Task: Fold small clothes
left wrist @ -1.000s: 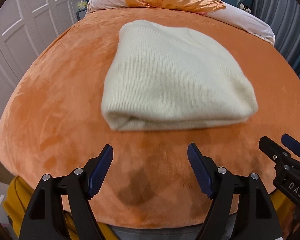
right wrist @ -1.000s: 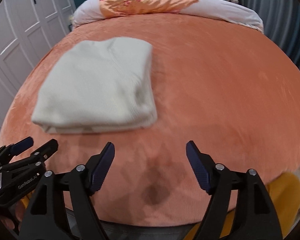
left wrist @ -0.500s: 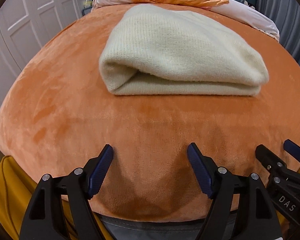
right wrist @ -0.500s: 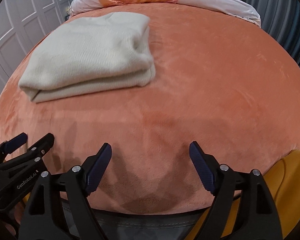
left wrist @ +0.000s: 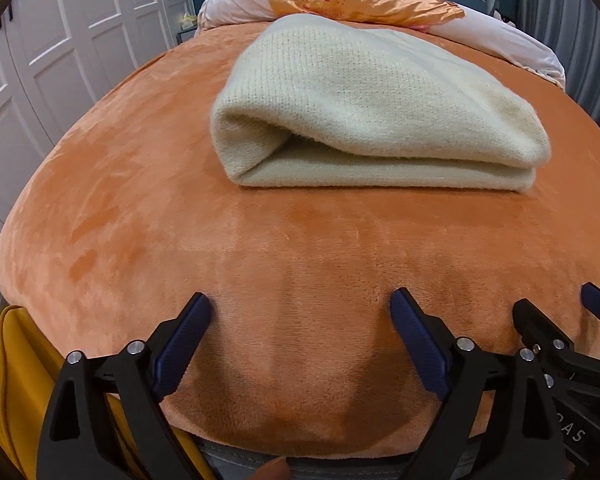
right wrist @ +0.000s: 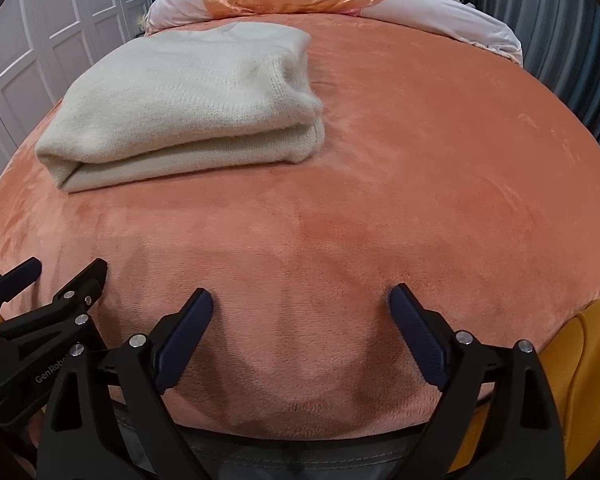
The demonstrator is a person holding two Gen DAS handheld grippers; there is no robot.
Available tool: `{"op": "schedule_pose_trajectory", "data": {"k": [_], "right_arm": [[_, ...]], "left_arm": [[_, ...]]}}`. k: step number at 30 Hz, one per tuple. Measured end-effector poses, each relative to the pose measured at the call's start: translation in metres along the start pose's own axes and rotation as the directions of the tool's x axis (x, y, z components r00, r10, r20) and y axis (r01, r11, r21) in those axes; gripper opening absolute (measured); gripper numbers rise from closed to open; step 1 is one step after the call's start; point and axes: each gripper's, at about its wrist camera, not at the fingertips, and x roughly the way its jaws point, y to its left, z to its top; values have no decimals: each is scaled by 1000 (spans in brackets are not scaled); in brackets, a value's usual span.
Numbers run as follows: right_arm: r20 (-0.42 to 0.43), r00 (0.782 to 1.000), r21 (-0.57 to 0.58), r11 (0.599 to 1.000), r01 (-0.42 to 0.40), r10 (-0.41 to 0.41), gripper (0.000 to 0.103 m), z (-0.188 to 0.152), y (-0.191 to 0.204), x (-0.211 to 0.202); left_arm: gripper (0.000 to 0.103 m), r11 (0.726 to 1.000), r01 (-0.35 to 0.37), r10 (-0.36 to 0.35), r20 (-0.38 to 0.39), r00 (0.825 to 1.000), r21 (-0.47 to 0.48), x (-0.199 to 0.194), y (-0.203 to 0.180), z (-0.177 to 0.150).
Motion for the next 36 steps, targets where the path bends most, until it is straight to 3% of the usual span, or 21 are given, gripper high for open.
{"op": "schedule_pose_trajectory", "data": {"k": [23, 25, 36], "right_arm": [[42, 999, 1, 1000, 11, -11, 96, -5, -6, 0], [44, 999, -1, 1000, 12, -12, 96, -4, -7, 1], [56, 998, 8, 1000, -2, 2, 98, -3, -9, 6]], "left_arm": [[94, 999, 23, -23, 22, 1000, -32, 2, 8, -2], [98, 999, 5, -4, 25, 1000, -35, 4, 8, -2], [98, 998, -10, 12, 42, 999, -55, 6, 6, -3]]}}
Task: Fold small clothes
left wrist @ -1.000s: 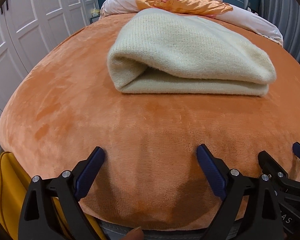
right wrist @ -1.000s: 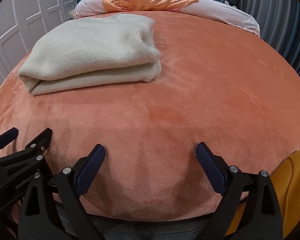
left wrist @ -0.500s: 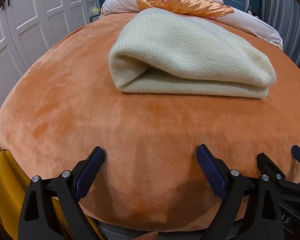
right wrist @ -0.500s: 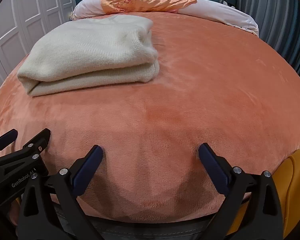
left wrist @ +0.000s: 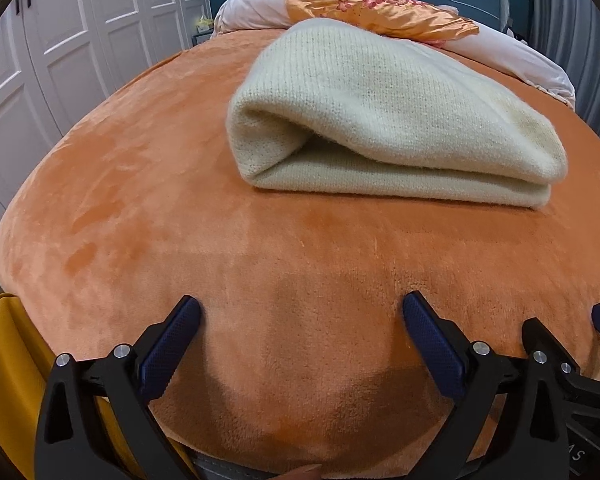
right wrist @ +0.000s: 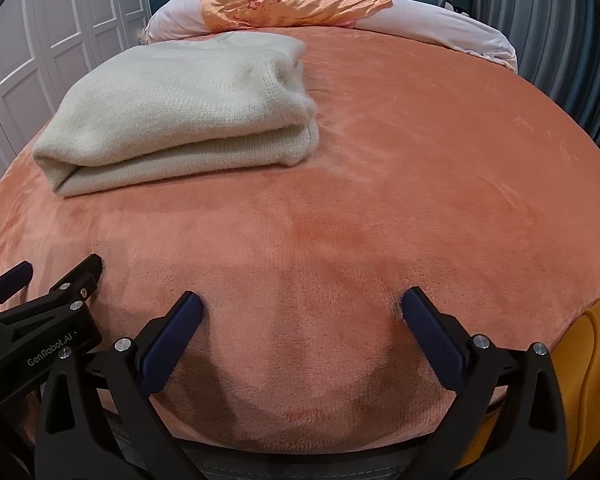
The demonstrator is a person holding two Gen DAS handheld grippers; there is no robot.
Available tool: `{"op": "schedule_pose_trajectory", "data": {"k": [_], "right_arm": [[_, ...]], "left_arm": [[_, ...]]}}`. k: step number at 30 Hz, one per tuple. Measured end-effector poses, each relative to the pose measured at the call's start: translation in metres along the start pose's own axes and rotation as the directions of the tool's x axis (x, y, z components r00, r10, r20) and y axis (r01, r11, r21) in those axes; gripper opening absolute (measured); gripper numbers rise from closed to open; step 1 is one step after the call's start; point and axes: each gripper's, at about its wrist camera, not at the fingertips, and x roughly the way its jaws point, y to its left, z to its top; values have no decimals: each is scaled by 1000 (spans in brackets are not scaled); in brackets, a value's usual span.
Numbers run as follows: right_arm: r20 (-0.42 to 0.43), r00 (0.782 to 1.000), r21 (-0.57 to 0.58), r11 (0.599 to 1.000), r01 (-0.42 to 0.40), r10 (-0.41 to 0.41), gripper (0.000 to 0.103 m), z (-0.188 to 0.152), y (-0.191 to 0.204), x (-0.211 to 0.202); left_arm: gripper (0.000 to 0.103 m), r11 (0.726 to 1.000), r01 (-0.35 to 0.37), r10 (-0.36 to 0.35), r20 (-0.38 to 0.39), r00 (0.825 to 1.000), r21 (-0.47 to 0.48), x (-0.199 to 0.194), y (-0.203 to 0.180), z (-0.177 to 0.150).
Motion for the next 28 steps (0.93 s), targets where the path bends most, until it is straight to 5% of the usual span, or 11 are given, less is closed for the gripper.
{"op": "schedule_pose_trajectory", "data": {"k": [28], "right_arm": [[3, 1000, 0, 1000, 1, -1, 98, 0, 0, 0]], "left_arm": [[98, 1000, -1, 1, 3, 1000, -2, 1, 0, 1]]}}
